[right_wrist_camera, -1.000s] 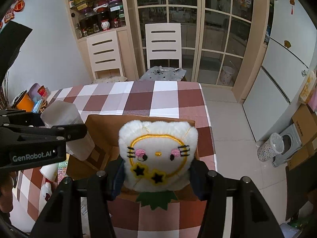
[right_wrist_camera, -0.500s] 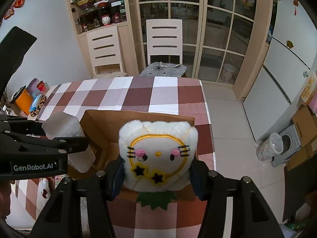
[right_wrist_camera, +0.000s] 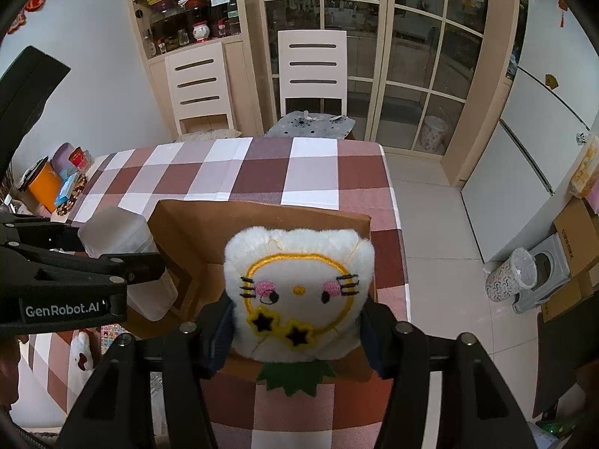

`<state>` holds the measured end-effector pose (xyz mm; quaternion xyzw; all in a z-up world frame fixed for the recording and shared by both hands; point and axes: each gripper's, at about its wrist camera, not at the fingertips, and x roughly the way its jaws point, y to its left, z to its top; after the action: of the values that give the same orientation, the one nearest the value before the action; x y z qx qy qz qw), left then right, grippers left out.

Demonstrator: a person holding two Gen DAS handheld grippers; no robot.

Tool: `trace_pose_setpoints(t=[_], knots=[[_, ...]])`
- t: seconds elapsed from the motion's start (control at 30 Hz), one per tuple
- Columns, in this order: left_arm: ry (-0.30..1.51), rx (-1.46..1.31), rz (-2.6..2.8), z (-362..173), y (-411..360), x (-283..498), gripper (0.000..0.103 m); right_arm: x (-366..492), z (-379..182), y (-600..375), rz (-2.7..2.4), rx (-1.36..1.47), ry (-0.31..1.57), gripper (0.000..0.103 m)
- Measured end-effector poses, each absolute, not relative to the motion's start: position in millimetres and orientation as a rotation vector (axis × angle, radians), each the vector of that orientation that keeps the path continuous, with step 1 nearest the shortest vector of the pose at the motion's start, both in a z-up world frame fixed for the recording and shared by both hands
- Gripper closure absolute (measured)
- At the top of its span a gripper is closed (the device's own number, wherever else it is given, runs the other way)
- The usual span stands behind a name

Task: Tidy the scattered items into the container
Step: 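Open both tools to drop the plush and bag into the box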

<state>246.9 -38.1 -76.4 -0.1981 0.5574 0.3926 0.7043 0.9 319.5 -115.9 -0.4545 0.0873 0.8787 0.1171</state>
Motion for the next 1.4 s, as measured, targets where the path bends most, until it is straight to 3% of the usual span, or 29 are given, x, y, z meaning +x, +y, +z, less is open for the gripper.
trace_pose_setpoints(t=[0.07, 0.1, 0.13, 0.27, 0.37, 0.67, 0.73, 1.4], knots=[[1.240, -0.447, 0.868, -77, -36, 247, 0.036, 1, -114, 318, 2.582, -1.305, 0.227, 0.031], [1.244, -0.457, 0.862, -77, -35, 247, 0.027, 2, -113, 317, 2.587, -1.294, 0.222, 0.021], [1.246, -0.461, 0.856, -78, -34, 247, 0.022, 3, -112, 317, 2.595, -1.286, 0.226, 0.018], [1.229, -0.396, 0.836, -71, -37, 250, 0.020, 5, -109, 318, 2.609, -1.262, 0.247, 0.017], [1.223, -0.376, 0.832, -67, -39, 252, 0.019, 5, -106, 320, 2.604, -1.249, 0.257, 0.008], [1.225, -0.387, 0.821, -65, -39, 251, 0.019, 9, -103, 320, 2.607, -1.234, 0.274, 0.006], [1.229, -0.392, 0.820, -66, -39, 250, 0.019, 9, -103, 320, 2.608, -1.236, 0.276, 0.000], [1.242, -0.391, 0.826, -58, -60, 231, 0.019, 34, -91, 308, 2.611, -1.223, 0.282, 0.000]])
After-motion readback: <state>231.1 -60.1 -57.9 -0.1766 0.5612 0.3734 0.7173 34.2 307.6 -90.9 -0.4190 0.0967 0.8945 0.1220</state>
